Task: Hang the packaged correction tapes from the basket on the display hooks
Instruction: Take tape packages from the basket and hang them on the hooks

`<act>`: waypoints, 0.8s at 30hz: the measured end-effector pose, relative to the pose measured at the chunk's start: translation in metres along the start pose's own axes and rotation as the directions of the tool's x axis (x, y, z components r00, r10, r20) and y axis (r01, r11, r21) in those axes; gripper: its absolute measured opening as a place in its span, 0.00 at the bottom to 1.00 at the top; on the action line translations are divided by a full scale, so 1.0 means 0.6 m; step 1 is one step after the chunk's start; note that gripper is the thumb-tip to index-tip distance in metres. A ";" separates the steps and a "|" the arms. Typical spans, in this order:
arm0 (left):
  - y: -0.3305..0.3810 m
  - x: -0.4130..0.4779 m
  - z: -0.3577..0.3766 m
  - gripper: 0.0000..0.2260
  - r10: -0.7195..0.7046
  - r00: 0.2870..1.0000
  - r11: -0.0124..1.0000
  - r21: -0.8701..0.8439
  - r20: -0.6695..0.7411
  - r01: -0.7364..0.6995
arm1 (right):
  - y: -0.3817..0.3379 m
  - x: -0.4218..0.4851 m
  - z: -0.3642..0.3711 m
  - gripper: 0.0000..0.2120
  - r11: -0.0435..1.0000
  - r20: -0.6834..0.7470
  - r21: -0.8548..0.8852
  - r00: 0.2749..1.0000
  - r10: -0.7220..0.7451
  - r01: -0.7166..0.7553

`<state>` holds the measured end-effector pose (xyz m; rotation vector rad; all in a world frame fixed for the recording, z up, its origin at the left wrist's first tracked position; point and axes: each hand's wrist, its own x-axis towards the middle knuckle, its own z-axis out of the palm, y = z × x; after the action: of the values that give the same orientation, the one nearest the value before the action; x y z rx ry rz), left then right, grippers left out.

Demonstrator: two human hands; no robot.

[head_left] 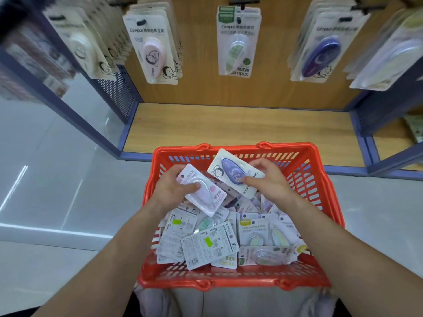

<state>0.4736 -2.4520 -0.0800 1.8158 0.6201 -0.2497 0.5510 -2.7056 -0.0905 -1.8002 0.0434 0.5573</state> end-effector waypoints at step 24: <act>0.103 -0.142 -0.014 0.08 0.074 0.996 0.963 -0.261 0.046 -0.059 | -0.114 -0.087 -0.021 0.16 0.985 0.313 0.172 0.948 -0.058 0.004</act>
<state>0.4337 -2.4821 0.0128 1.5682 0.5257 -0.1642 0.5306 -2.7093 -0.0059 -1.5260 -0.1545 0.7911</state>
